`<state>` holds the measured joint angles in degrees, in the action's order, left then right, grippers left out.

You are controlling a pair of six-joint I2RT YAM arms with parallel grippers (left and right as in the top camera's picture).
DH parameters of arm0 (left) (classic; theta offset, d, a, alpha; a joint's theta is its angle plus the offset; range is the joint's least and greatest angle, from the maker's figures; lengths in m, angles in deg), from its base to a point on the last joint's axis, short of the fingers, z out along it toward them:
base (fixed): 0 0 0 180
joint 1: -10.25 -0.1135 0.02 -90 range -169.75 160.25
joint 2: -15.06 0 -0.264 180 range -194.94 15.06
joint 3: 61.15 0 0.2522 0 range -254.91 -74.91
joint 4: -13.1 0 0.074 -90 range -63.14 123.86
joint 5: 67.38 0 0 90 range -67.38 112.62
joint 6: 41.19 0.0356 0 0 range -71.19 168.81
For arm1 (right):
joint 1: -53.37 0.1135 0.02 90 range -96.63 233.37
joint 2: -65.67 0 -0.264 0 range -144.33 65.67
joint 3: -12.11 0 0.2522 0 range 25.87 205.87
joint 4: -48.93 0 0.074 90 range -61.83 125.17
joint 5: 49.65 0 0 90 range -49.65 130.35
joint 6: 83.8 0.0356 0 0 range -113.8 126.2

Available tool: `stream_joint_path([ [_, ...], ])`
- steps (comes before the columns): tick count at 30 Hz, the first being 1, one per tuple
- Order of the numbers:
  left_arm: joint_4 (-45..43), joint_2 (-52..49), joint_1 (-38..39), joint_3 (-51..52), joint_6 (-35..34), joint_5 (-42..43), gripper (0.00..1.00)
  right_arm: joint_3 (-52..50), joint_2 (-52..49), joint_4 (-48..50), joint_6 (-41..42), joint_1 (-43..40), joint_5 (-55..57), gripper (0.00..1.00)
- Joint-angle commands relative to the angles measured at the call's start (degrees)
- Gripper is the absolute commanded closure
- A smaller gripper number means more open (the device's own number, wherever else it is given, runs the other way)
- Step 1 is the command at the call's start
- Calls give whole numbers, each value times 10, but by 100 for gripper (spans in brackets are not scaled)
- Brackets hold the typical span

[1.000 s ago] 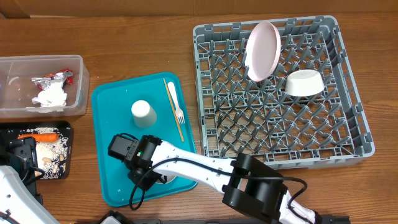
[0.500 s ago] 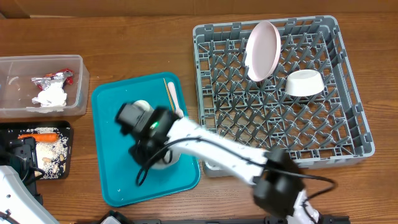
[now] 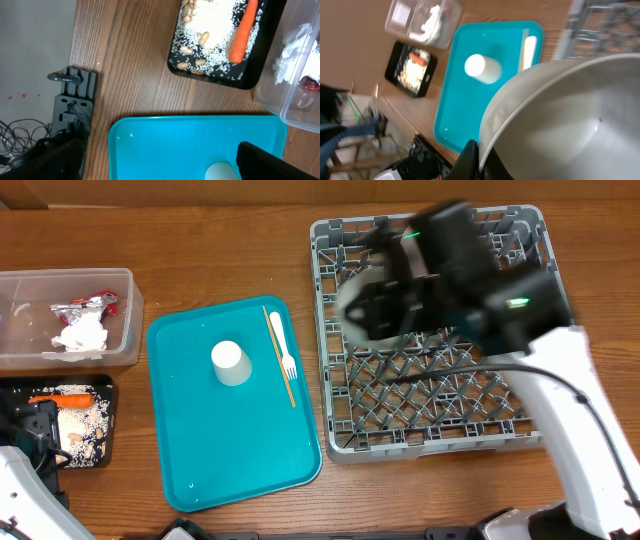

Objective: Sort waste into correct bins and load items into the dishwasher rack
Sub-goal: 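Lift the white bowl and carry it right into the grey rack, then lower the white bowl into the rack and open the right gripper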

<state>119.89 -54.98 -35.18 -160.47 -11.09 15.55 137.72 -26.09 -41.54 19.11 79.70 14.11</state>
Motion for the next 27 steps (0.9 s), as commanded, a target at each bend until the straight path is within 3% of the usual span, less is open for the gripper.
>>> stream_joint_path([
  [1, -1, -1, -3, -8, -10, 1, 0, 7, 15, -27, -80, -84, -115, 96],
  [13, -1, -1, -3, -8, -10, 1, 0, -183, 14, -101, -343, -370, -491, 96],
  [20, -1, -1, -3, -8, -10, 1, 0, -351, 13, -52, -404, -411, -556, 96],
  [27, -1, -1, -3, -8, -10, 1, 0, -408, 13, 5, -399, -409, -553, 96],
])
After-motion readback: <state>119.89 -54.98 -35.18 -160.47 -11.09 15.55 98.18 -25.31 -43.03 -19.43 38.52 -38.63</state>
